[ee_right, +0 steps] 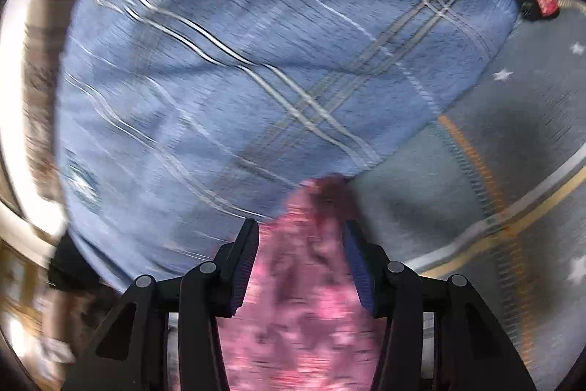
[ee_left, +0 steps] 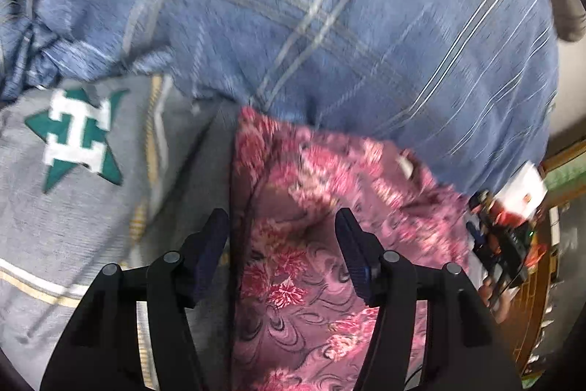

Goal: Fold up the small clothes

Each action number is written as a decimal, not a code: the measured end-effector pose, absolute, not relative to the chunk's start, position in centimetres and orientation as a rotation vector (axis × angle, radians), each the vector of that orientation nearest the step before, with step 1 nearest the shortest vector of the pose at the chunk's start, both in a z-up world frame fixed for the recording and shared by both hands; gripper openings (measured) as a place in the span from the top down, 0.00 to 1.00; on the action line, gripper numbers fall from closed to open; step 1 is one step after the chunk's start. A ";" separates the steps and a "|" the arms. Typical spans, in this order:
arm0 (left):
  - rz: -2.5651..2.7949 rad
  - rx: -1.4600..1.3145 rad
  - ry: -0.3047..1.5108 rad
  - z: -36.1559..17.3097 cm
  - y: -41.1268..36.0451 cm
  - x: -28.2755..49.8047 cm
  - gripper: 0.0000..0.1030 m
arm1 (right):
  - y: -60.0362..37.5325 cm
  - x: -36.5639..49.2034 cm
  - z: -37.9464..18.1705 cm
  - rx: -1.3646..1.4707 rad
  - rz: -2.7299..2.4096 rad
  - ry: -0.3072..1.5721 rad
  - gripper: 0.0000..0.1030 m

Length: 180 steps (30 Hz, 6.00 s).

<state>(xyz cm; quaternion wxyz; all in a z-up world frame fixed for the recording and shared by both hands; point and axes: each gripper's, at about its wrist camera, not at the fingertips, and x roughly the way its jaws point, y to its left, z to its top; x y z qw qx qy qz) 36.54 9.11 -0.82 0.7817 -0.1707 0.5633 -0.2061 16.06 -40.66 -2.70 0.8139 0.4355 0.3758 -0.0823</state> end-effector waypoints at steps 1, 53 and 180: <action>-0.442 -0.362 1.239 -1.4 8.5 36.8 0.43 | -40.5 16.5 -3.2 0.915 -0.179 0.829 0.51; -0.277 -0.253 1.114 1.4 11.2 29.1 0.60 | -34.8 17.6 0.0 0.605 -0.107 0.819 0.50; -0.586 -0.058 1.346 2.4 -24.3 26.0 0.95 | -33.7 0.4 -5.1 1.065 -0.011 0.580 0.93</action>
